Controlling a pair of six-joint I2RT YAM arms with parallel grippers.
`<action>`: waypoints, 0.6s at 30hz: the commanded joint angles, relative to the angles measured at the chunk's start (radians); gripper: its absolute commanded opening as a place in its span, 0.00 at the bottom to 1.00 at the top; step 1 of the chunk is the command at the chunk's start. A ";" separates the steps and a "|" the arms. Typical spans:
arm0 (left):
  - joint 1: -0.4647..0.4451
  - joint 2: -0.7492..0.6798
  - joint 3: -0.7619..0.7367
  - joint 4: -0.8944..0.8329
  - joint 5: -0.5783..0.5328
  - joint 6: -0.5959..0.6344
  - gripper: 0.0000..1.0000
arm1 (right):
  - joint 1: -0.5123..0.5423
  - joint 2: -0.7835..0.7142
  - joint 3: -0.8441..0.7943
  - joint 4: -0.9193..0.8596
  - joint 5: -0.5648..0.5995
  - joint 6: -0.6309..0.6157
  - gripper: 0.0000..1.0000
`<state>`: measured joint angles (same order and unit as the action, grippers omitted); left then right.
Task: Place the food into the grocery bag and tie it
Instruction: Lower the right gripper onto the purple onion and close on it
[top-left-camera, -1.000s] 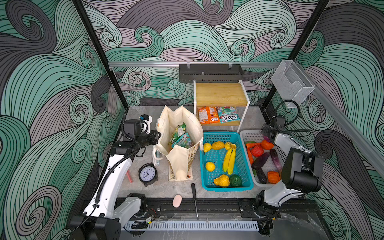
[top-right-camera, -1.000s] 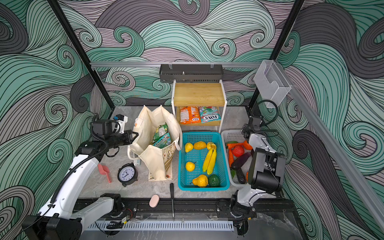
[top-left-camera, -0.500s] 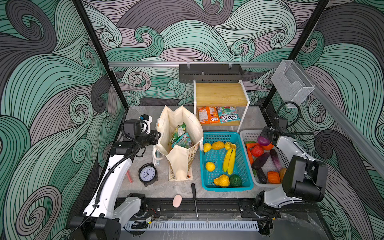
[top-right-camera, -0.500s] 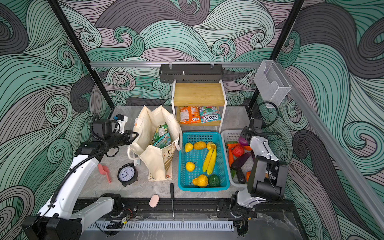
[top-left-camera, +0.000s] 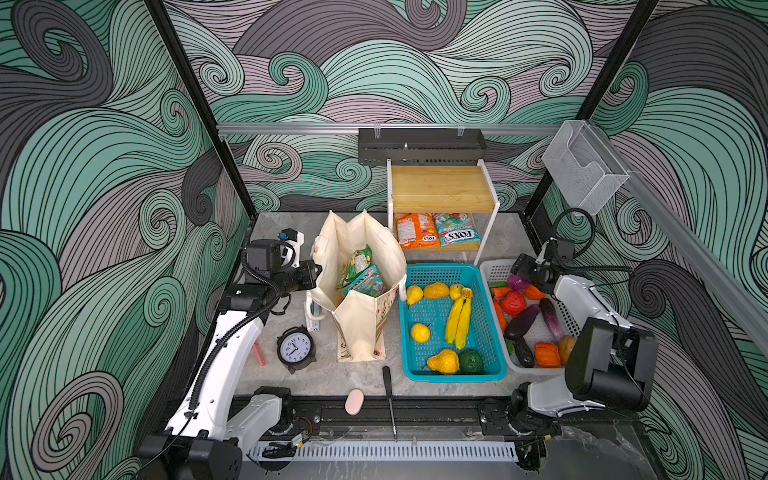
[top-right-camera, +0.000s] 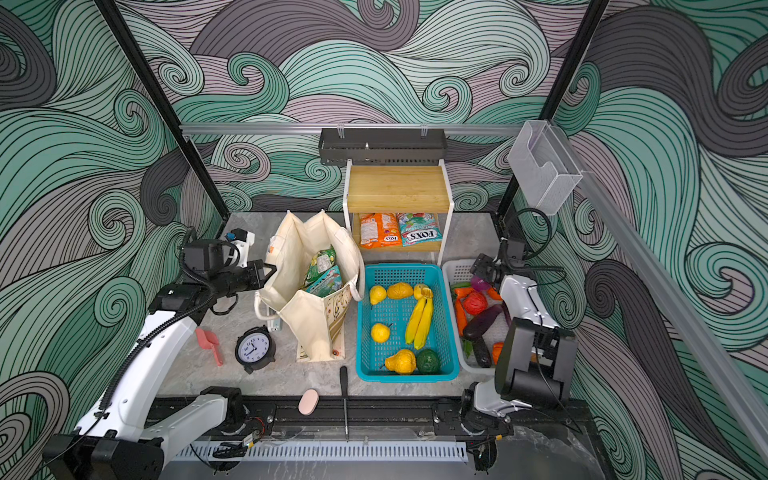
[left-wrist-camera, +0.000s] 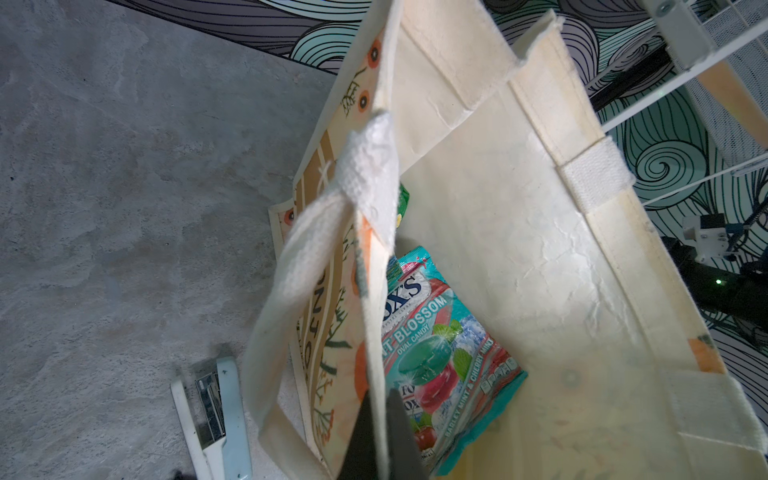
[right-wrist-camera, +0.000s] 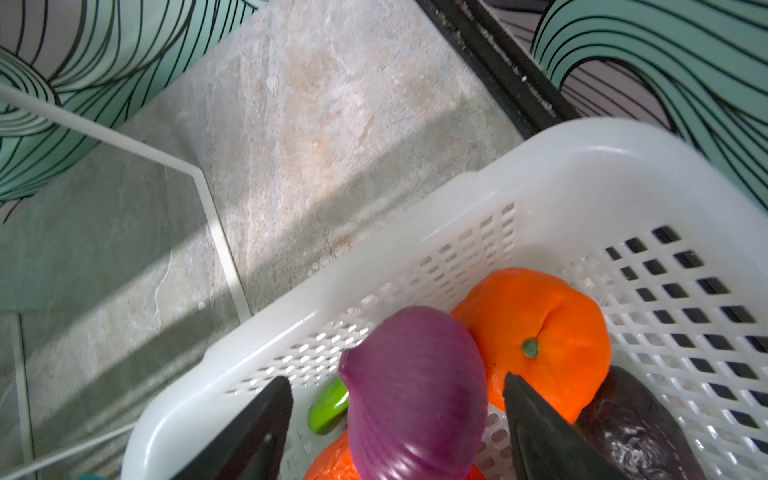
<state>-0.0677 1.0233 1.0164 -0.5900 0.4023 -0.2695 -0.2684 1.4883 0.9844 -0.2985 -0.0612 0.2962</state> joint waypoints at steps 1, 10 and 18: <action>0.002 -0.012 -0.002 -0.016 0.012 0.016 0.00 | 0.003 0.035 0.000 -0.024 -0.034 0.009 0.81; 0.002 -0.019 -0.002 -0.016 0.008 0.018 0.00 | 0.009 0.052 -0.010 -0.021 -0.018 0.021 0.84; 0.002 -0.022 -0.004 -0.017 0.009 0.019 0.00 | 0.009 0.096 -0.007 -0.006 -0.019 0.033 0.82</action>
<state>-0.0677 1.0168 1.0164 -0.5907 0.4023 -0.2691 -0.2630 1.5658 0.9810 -0.3073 -0.0864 0.3183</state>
